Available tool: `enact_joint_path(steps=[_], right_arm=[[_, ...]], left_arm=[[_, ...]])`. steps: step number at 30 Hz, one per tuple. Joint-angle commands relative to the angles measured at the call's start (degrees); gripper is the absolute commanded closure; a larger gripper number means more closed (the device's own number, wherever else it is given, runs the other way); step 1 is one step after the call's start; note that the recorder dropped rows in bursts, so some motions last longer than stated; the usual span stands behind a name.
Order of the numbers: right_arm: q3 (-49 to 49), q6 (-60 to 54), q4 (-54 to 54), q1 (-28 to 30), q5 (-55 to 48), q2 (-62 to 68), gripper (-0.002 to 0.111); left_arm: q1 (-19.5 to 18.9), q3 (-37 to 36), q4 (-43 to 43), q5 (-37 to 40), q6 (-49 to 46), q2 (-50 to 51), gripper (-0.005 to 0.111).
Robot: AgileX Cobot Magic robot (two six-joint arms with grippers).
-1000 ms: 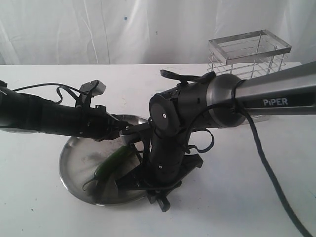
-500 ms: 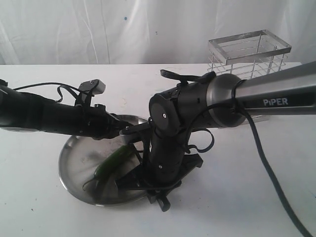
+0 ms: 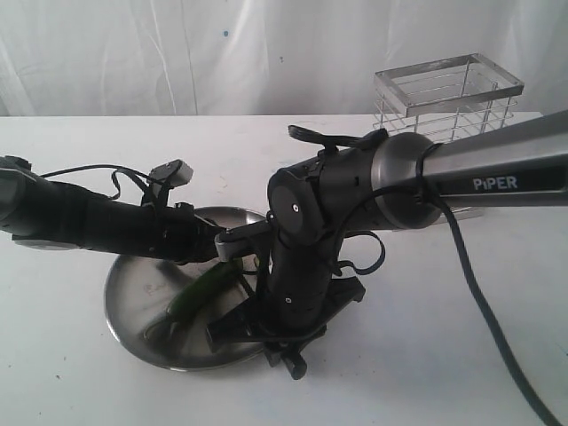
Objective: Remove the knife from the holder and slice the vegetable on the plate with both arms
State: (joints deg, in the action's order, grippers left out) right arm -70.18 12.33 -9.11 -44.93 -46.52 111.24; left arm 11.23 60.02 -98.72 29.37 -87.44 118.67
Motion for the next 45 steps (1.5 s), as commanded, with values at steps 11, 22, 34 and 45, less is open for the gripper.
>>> enact_joint_path(steps=[11, 22, 34, 45], right_arm=[[-0.29, -0.56, -0.51, 0.28, -5.90, -0.37, 0.108], [-0.29, -0.56, -1.05, 0.28, -8.57, -0.37, 0.108], [-1.17, -0.56, -1.14, 0.38, -5.61, -0.37, 0.108], [-1.17, -0.10, -1.42, 0.38, -4.44, -0.37, 0.108]], left_arm=[[0.37, -1.27, -0.16, -5.38, 0.70, 1.89, 0.107], [0.37, -1.27, -0.16, -5.20, 1.75, 1.89, 0.107], [-0.68, 2.40, -0.19, 3.33, 2.42, 0.05, 0.107], [-2.55, -4.85, 1.32, 2.83, 7.89, -6.44, 0.107]])
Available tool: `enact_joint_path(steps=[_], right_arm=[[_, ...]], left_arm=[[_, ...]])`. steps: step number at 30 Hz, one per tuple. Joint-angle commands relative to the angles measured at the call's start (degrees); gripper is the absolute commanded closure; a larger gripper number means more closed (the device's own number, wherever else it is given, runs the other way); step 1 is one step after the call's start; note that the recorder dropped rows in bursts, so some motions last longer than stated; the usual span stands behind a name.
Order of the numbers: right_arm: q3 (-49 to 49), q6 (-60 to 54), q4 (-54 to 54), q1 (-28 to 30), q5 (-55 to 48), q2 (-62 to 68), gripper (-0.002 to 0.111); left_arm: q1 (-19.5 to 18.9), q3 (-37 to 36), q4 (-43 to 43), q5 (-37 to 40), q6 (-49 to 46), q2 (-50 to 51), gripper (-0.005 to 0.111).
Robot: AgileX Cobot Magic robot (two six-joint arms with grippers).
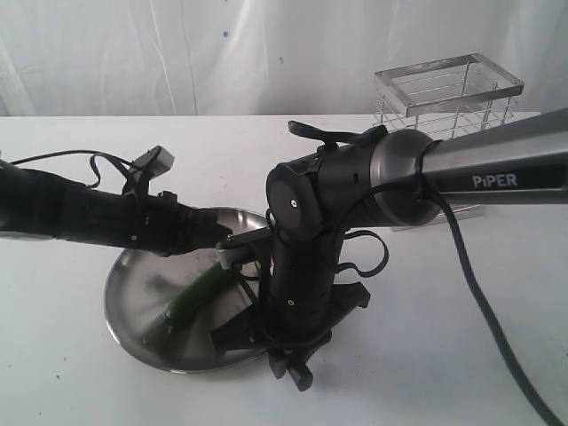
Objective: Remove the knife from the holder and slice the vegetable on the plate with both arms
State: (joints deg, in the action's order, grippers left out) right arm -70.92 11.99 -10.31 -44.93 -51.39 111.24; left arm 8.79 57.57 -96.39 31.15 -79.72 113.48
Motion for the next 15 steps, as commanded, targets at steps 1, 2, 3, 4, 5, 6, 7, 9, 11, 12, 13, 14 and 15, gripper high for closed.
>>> enact_joint_path(steps=[1, 2, 3, 4, 5, 6, 7, 9, 11, 12, 13, 14, 15], right_arm=[[-0.43, 0.43, -0.21, 0.38, 0.42, -0.37, 0.108], [-0.43, 0.59, -0.21, 0.38, 0.42, -0.37, 0.108], [-0.43, 0.59, -0.21, 0.38, 0.42, -0.37, 0.108], [-0.43, 0.56, -0.21, 0.38, 0.58, -0.37, 0.108], [-0.43, 0.56, -0.21, 0.38, 0.72, -0.37, 0.108], [-0.43, 0.56, -0.21, 0.38, 0.72, -0.37, 0.108], [-0.43, 0.56, -0.21, 0.38, 0.91, -0.37, 0.108], [-0.43, 0.56, -0.21, 0.38, 1.56, -0.37, 0.108], [-0.43, 1.17, -0.21, 0.38, 2.58, -0.37, 0.108], [-0.43, 1.30, -0.21, 0.38, 2.85, -0.37, 0.108], [-0.43, 1.47, -0.21, 0.38, 3.10, -0.37, 0.108], [-0.43, 1.44, -0.21, 0.38, 3.26, -0.37, 0.108], [-0.43, 1.44, -0.21, 0.38, 3.26, -0.37, 0.108]], left_arm=[[-0.11, -2.73, 0.61, 2.66, 0.17, -1.25, 0.107], [-0.11, -3.15, 1.41, 4.28, 0.17, -1.25, 0.107], [-0.11, -3.51, 1.40, 5.92, 0.17, -1.25, 0.107], [-0.11, -3.72, 0.71, 6.97, -0.15, -1.25, 0.107], [-0.11, -3.79, 0.30, 7.45, -0.83, -1.25, 0.107], [-0.11, -3.79, -0.24, 7.58, -1.50, -1.25, 0.107], [-0.11, -3.79, -0.56, 7.58, -1.49, -1.25, 0.107], [-0.11, -3.79, -0.63, 7.24, -1.49, -1.25, 0.107], [0.25, -3.79, -0.35, 7.23, -1.49, -1.25, 0.107], [0.59, -3.79, -0.35, 6.81, -1.49, -1.25, 0.107], [1.26, -3.79, -0.48, 6.21, -1.66, -1.25, 0.107], [1.81, -3.79, -0.48, 5.53, -1.90, -1.25, 0.107], [2.54, -3.79, -0.56, 4.72, -2.57, -1.25, 0.107]])
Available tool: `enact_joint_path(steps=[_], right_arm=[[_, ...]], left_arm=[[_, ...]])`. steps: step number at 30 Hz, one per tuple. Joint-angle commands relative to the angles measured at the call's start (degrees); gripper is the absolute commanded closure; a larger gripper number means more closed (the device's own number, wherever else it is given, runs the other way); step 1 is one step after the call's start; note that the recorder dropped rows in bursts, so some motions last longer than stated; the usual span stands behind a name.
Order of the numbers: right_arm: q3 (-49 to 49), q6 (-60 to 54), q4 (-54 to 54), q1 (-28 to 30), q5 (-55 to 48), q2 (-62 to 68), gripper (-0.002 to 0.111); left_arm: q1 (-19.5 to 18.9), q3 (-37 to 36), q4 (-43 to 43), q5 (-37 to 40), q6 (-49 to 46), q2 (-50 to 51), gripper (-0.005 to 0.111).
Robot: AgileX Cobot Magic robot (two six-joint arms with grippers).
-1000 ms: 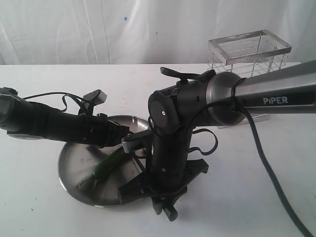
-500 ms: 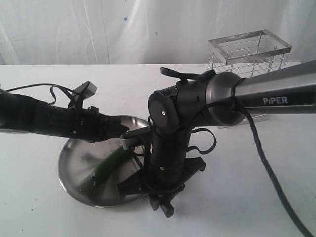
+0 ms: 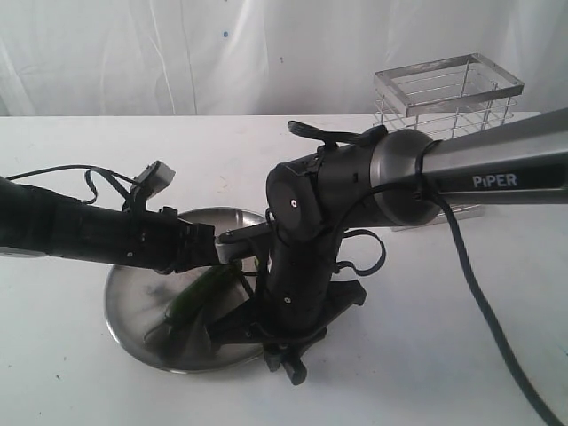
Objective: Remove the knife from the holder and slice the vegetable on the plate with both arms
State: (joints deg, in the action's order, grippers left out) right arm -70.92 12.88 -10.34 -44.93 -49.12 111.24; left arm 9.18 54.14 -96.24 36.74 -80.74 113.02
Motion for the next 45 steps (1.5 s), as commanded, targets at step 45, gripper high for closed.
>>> enact_joint_path(steps=[45], right_arm=[[-0.43, 0.38, -0.59, 0.38, 0.37, -0.37, 0.108]], left_arm=[[6.83, -4.38, -0.68, -13.13, -6.09, -9.53, 0.107]])
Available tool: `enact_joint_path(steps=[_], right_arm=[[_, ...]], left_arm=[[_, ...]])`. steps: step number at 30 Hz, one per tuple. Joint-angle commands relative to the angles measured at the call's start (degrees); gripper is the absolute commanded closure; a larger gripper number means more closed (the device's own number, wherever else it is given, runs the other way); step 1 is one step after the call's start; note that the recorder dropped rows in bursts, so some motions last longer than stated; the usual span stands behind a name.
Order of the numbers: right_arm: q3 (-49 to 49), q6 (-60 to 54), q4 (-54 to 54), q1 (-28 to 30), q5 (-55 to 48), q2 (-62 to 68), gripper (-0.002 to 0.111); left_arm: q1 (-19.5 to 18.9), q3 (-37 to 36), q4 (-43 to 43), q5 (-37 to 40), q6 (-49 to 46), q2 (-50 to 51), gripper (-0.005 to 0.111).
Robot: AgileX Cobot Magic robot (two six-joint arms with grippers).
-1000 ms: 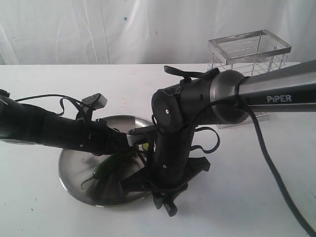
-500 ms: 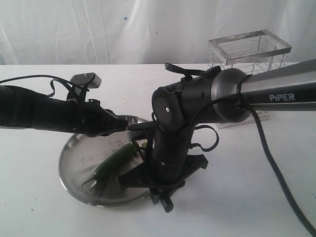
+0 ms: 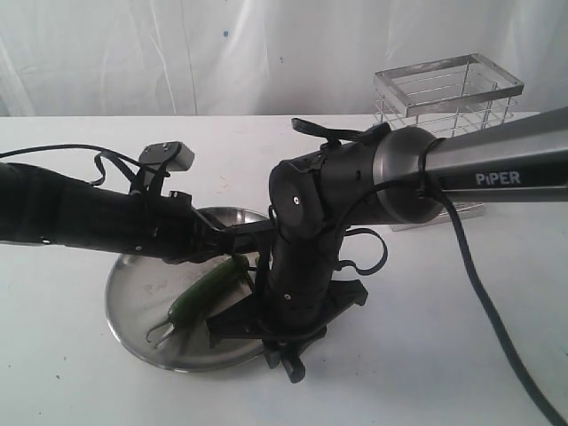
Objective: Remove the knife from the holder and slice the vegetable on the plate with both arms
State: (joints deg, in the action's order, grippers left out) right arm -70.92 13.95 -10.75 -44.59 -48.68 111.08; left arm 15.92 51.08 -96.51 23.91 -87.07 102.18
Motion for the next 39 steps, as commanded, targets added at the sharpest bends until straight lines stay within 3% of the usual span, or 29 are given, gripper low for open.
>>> enact_joint_path(steps=[1, 8, 19, 29, 39], right_arm=[[-0.43, -0.69, -0.18, 0.03, 0.08, -0.21, 0.108], [-0.43, -0.69, -0.18, 0.03, 0.36, -0.21, 0.108], [-0.43, -0.86, -0.18, 0.03, 0.46, -0.21, 0.108], [-0.43, -0.84, -0.18, 0.03, 0.44, -0.21, 0.108], [-0.31, -0.84, -0.18, -0.07, -3.43, -0.21, 0.108]], left_arm=[[0.09, -1.56, -0.52, -0.84, 0.24, 1.81, 0.107], [0.09, -1.21, -3.44, 3.00, -3.87, 3.65, 0.107], [0.22, 1.49, -3.44, 7.06, -2.87, 7.92, 0.107], [0.22, 1.49, -3.44, 2.42, -2.35, 8.53, 0.107], [0.22, 1.49, 2.55, -2.37, 4.39, 8.53, 0.107]])
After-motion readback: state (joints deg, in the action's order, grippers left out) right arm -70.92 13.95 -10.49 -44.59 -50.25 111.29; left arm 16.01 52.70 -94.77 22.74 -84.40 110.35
